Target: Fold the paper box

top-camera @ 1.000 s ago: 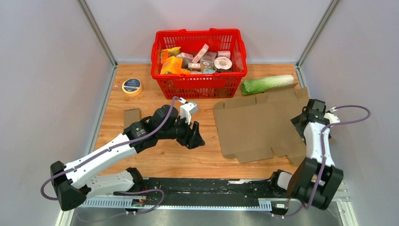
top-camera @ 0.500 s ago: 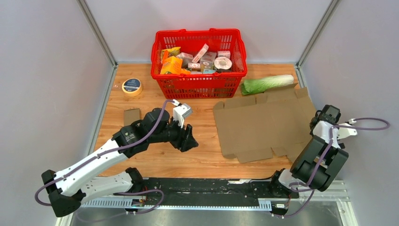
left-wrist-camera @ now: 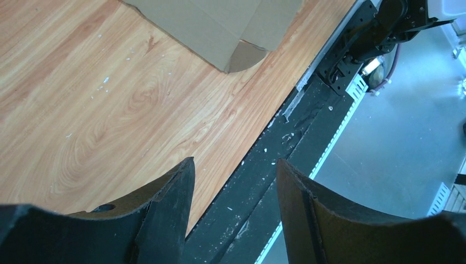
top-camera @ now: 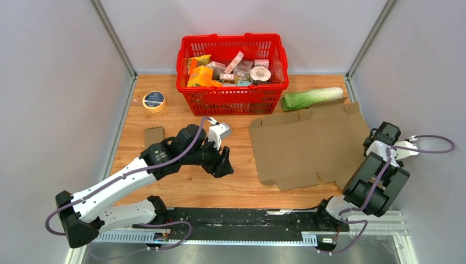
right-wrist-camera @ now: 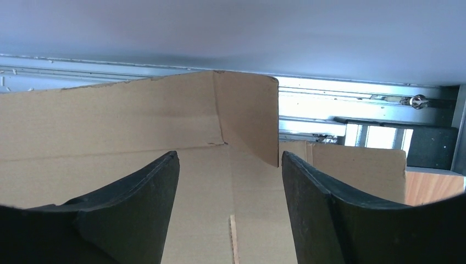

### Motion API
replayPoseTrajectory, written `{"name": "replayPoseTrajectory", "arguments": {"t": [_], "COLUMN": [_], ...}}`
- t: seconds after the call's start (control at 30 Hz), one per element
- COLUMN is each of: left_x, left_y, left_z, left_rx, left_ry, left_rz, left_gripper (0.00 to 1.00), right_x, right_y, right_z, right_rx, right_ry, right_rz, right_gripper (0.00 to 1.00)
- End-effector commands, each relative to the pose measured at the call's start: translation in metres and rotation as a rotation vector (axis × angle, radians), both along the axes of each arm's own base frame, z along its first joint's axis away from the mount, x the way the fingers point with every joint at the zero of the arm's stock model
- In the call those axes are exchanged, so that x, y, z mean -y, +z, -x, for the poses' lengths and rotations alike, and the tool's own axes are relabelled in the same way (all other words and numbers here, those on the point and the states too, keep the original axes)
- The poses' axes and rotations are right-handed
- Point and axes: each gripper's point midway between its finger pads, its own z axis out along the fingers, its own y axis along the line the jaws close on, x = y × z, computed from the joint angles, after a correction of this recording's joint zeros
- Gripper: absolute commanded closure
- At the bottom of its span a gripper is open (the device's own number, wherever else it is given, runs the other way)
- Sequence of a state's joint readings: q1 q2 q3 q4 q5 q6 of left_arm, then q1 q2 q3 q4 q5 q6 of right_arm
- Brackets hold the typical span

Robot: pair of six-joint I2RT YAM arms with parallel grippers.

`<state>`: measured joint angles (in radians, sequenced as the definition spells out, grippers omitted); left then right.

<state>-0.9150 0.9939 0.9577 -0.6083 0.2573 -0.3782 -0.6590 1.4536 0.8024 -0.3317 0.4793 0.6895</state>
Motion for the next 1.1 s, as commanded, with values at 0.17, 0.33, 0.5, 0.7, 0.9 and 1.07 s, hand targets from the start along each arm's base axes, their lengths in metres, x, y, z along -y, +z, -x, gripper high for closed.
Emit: {"name": "replayPoseTrajectory", "arguments": {"t": [0.17,0.33,0.5,0.7,0.9,1.07], "left_x": [0.002,0.003,0.001,-0.009,-0.023,-0.029], "left_y": [0.03,0.032,0.031,0.056,0.101,0.147], "left_z": [0.003,0.002,-0.003,-0.021,-0.035,-0.035], "left_rx": [0.055,0.06,0.072,0.142,0.223,0.265], "left_ry": [-0.028,-0.036,-0.01,0.107,0.212,0.259], "left_rz": [0.066,0.062,0.05,0.078,0.153,0.266], "left_gripper": [0.36,0.36,0.36,0.34,0.34,0.34], "right_x": [0.03,0.035,0.032,-0.027,-0.07,-0.121], "right_y": [0.012,0.008,0.015,0.106,0.232,0.351], "right_z": [0.006,-0.003,-0.007,-0.005,0.002,0.008], "right_rx": [0.005,-0.01,0.0,-0.02,0.271,0.494], "right_ry": [-0.1,-0.068,-0.026,0.063,0.301,0.622], "right_rz": [0.056,0.047,0.064,0.256,0.396,0.558], "right_gripper": [0.3,0.63,1.0,1.0,1.0,1.0]}}
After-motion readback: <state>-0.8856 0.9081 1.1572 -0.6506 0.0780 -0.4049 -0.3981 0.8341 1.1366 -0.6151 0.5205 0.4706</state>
